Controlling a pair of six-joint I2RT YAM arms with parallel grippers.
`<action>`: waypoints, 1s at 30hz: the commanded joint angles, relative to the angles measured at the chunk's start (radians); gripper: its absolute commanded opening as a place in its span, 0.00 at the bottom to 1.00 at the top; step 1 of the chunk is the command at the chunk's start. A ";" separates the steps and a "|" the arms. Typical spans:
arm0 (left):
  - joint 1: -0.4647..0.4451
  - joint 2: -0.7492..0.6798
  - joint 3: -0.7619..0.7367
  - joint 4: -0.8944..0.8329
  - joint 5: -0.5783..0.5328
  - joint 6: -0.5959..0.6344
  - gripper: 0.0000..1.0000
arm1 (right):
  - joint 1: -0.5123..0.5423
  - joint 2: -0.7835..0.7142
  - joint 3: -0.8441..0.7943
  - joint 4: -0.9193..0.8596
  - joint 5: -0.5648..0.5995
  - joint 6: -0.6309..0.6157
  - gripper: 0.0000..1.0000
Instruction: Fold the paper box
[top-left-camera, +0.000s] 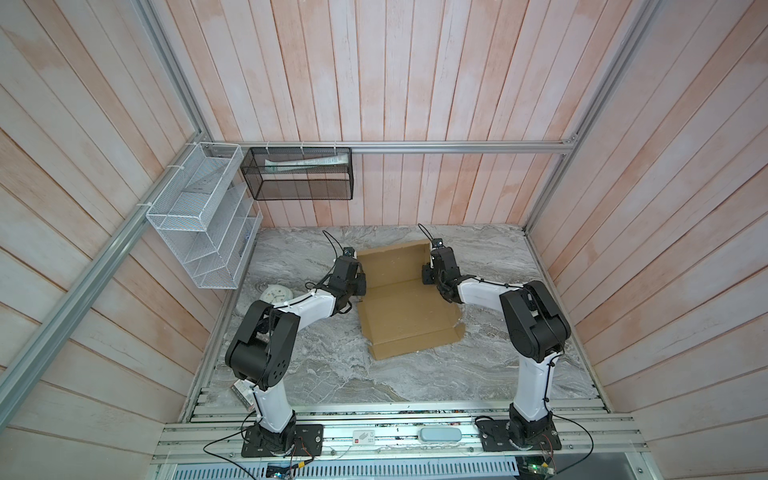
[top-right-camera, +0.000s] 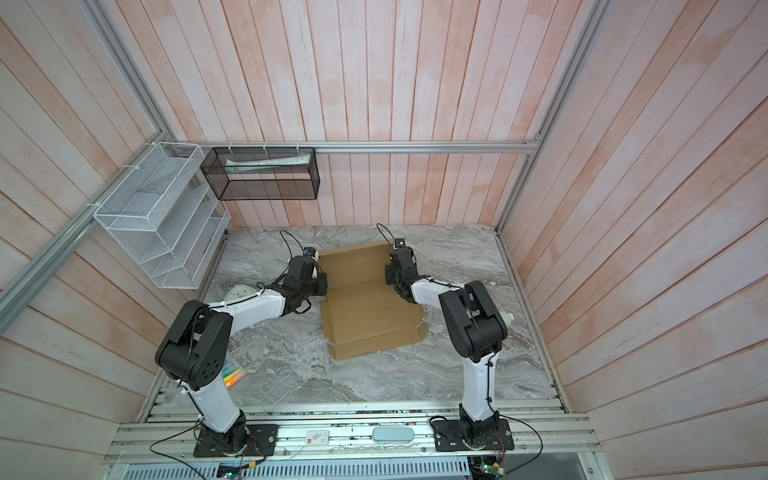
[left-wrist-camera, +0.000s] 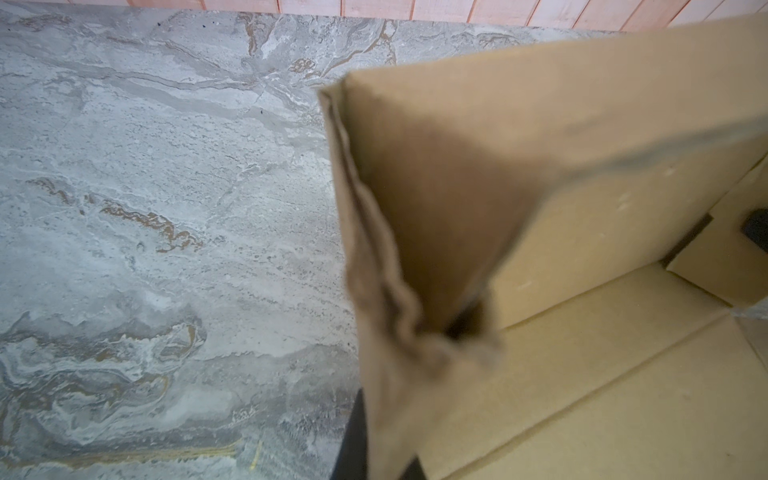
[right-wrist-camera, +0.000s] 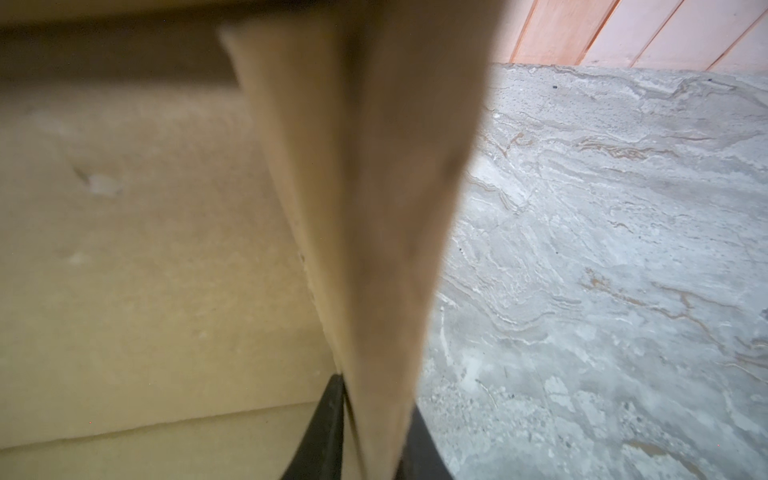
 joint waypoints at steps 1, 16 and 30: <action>-0.017 0.047 -0.001 -0.083 0.084 0.020 0.00 | 0.034 0.043 0.014 -0.078 -0.043 0.018 0.20; -0.017 0.041 -0.014 -0.087 0.072 0.020 0.00 | 0.067 0.049 0.020 -0.141 0.089 0.003 0.17; -0.017 0.039 -0.014 -0.082 0.072 0.012 0.00 | 0.088 0.061 0.048 -0.207 0.190 0.008 0.11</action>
